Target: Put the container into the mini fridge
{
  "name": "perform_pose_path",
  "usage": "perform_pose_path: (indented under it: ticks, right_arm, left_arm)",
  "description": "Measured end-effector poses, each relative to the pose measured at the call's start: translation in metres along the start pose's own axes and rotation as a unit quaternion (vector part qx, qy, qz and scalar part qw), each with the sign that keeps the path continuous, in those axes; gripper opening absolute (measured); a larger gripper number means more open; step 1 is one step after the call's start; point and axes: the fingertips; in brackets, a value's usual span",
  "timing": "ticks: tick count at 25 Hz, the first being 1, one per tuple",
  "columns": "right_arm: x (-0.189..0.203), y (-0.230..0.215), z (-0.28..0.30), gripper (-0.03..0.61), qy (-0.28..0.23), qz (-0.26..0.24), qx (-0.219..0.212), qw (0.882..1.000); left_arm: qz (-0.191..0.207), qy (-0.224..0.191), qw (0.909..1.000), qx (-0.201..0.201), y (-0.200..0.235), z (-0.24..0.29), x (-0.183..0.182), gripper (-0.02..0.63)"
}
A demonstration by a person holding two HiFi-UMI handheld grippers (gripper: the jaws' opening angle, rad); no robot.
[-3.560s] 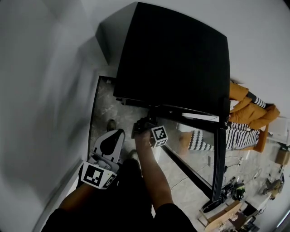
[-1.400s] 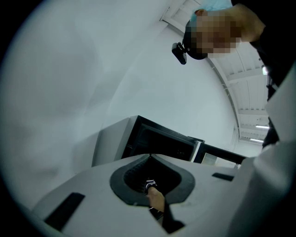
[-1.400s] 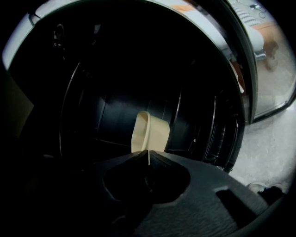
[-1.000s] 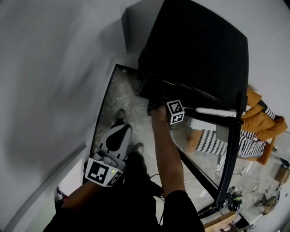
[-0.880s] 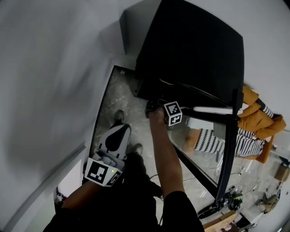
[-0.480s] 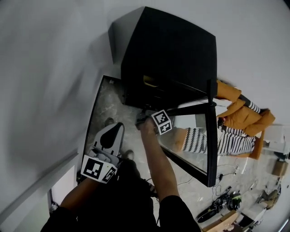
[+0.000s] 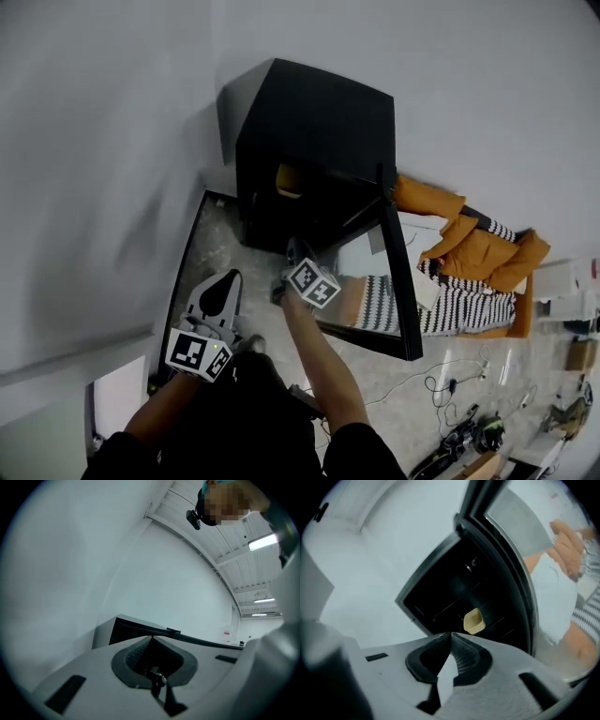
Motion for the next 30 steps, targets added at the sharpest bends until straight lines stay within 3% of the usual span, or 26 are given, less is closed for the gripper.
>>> perform_pose_path:
  ticks: [8, 18, 22, 30]
  right_arm:
    - [0.011, 0.031, -0.088, 0.007, 0.006, -0.138, 0.029, 0.990]
    - [-0.002, 0.094, -0.167, 0.002, -0.048, -0.296, 0.075, 0.951]
    - [0.007, 0.117, -0.192, 0.002, -0.055, -0.309, 0.077, 0.946]
    - [0.026, 0.151, -0.235, 0.002, -0.063, -0.274, 0.065, 0.957]
  left_arm:
    - [0.016, -0.002, 0.9998, -0.012, -0.030, -0.046, 0.005, 0.006]
    - [0.029, 0.020, 0.9993, -0.013, -0.023, -0.074, -0.001, 0.006]
    - [0.031, 0.032, 0.9990, -0.004, -0.012, -0.086, 0.008, 0.006]
    - [0.043, 0.031, 0.9986, 0.003, 0.000, -0.109, -0.018, 0.006]
Point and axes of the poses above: the fingertips, and each gripper's own axes: z forward along the fingers, y to its left, x out of its underside, and after that the axes turned 11 degrees about y, right-handed
